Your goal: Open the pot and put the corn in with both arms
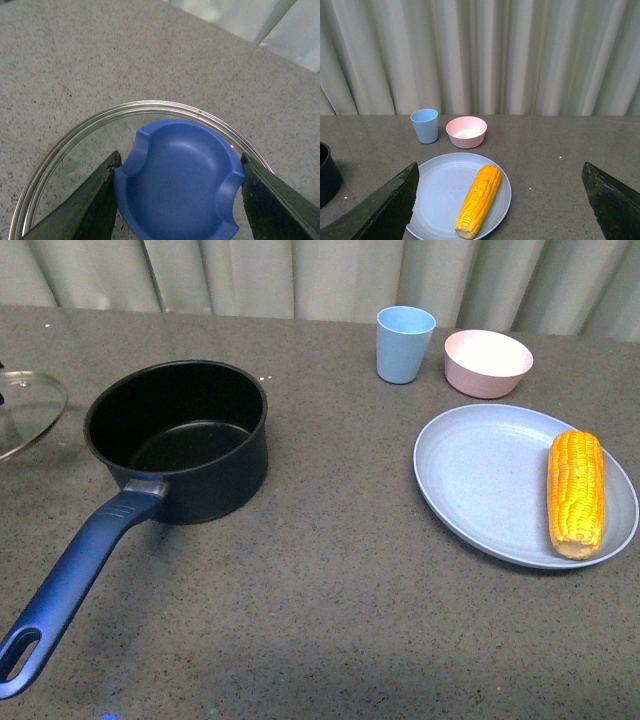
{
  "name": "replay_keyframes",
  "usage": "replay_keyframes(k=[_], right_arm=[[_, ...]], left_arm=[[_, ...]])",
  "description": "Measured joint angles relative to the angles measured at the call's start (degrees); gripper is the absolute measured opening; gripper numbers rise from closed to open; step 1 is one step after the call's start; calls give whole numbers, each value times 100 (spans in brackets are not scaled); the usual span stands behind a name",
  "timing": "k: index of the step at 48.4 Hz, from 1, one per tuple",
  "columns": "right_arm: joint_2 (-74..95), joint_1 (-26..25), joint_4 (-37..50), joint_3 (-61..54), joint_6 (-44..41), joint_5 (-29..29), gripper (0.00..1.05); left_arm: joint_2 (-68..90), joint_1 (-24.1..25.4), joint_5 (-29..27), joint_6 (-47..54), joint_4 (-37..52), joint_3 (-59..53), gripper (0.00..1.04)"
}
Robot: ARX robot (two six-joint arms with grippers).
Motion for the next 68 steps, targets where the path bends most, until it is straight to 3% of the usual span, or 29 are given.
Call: replay_keyframes(k=[27, 39, 49, 68], right_arm=[[0, 0, 0, 0, 0, 2, 95], [0, 0, 0, 0, 0, 0, 95], [0, 0, 0, 0, 0, 2, 95], [0, 0, 0, 0, 0, 0, 95]], left_arm=[[669, 11, -31, 297, 68, 387, 62], [501, 15, 13, 372, 46, 365, 100], [-105, 68, -26, 374, -42, 57, 98], [-2826, 111, -63, 323, -476, -1563, 98]])
